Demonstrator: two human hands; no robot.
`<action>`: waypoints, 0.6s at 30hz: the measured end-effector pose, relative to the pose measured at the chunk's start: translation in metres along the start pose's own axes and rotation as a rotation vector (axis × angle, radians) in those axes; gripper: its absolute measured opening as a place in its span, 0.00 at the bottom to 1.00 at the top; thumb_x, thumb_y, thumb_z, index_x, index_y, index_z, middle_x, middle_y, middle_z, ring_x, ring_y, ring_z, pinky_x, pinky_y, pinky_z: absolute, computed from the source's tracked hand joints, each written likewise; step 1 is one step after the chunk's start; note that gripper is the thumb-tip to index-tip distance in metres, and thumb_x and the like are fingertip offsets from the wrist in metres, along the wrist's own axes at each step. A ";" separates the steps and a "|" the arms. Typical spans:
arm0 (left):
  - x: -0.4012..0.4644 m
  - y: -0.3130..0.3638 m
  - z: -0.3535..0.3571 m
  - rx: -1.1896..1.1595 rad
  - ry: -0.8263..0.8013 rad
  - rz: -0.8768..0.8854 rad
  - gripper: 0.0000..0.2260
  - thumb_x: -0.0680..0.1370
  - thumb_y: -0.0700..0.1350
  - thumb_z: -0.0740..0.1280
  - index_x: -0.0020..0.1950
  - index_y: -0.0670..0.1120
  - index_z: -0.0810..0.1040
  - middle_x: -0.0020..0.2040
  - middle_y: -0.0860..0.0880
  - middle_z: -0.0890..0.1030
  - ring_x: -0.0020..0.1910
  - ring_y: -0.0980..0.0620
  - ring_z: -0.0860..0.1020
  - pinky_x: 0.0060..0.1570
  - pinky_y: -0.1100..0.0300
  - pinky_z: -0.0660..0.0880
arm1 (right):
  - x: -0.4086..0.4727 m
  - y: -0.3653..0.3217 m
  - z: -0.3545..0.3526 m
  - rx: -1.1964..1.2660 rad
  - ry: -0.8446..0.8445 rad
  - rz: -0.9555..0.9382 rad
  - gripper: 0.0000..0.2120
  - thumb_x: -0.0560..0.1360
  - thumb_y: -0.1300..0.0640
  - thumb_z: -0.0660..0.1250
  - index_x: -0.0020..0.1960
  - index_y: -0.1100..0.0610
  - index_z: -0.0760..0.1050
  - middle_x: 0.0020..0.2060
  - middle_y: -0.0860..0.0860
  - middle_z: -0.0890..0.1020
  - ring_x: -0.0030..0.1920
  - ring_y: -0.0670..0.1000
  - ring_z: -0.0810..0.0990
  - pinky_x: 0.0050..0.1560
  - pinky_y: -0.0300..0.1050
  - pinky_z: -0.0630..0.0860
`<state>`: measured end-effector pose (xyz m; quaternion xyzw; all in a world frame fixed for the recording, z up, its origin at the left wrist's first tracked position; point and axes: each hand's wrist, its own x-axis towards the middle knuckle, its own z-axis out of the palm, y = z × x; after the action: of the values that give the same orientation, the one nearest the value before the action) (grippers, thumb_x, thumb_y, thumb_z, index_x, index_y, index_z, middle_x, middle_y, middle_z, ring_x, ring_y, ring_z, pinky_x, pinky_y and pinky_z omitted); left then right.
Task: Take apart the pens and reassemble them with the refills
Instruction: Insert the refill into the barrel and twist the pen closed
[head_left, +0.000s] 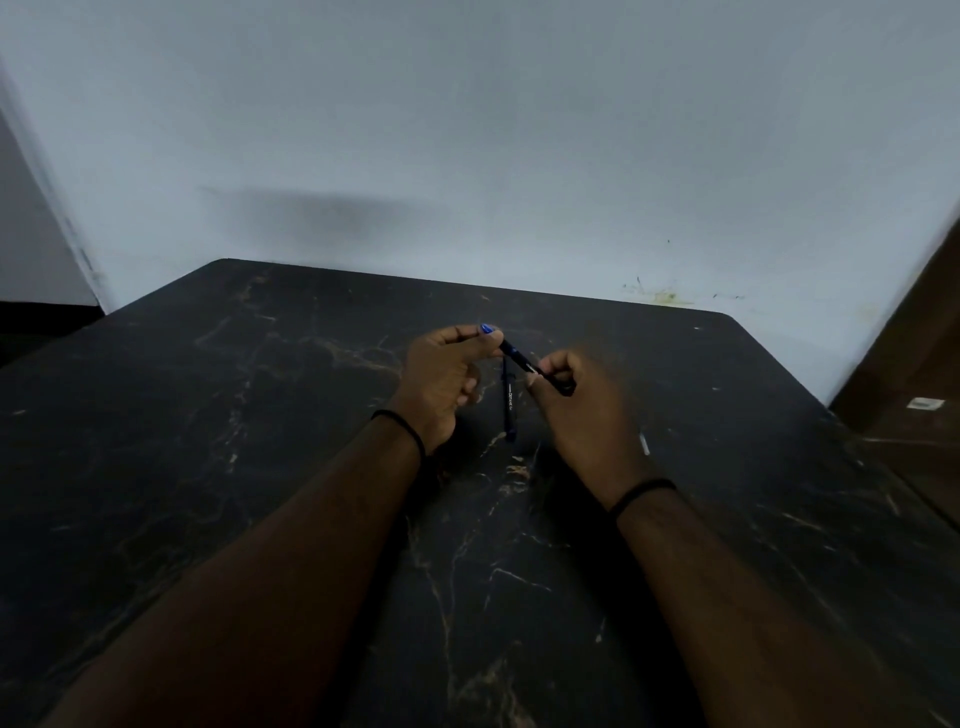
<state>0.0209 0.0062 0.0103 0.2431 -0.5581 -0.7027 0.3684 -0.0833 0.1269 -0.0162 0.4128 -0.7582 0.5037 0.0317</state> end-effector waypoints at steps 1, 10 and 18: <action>0.001 0.000 0.000 -0.006 0.001 0.000 0.12 0.77 0.39 0.70 0.58 0.34 0.79 0.45 0.41 0.83 0.20 0.58 0.65 0.17 0.67 0.62 | -0.001 -0.001 -0.001 -0.032 -0.008 -0.009 0.09 0.78 0.48 0.66 0.40 0.46 0.75 0.33 0.44 0.79 0.35 0.42 0.76 0.35 0.42 0.69; 0.004 -0.002 -0.002 0.000 0.025 -0.005 0.09 0.77 0.40 0.70 0.56 0.38 0.80 0.43 0.44 0.84 0.20 0.58 0.65 0.18 0.66 0.59 | -0.002 -0.008 -0.002 -0.016 -0.027 0.056 0.07 0.75 0.54 0.73 0.45 0.46 0.75 0.41 0.44 0.81 0.41 0.41 0.78 0.38 0.35 0.68; 0.006 -0.004 -0.001 -0.029 0.030 0.005 0.04 0.75 0.44 0.73 0.45 0.44 0.81 0.41 0.47 0.85 0.20 0.58 0.65 0.17 0.67 0.60 | -0.004 -0.012 -0.005 -0.044 -0.034 0.019 0.11 0.80 0.50 0.65 0.41 0.53 0.79 0.33 0.47 0.80 0.35 0.45 0.76 0.36 0.43 0.69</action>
<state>0.0166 0.0014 0.0066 0.2468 -0.5429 -0.7059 0.3821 -0.0744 0.1315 -0.0071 0.4131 -0.7734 0.4804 0.0231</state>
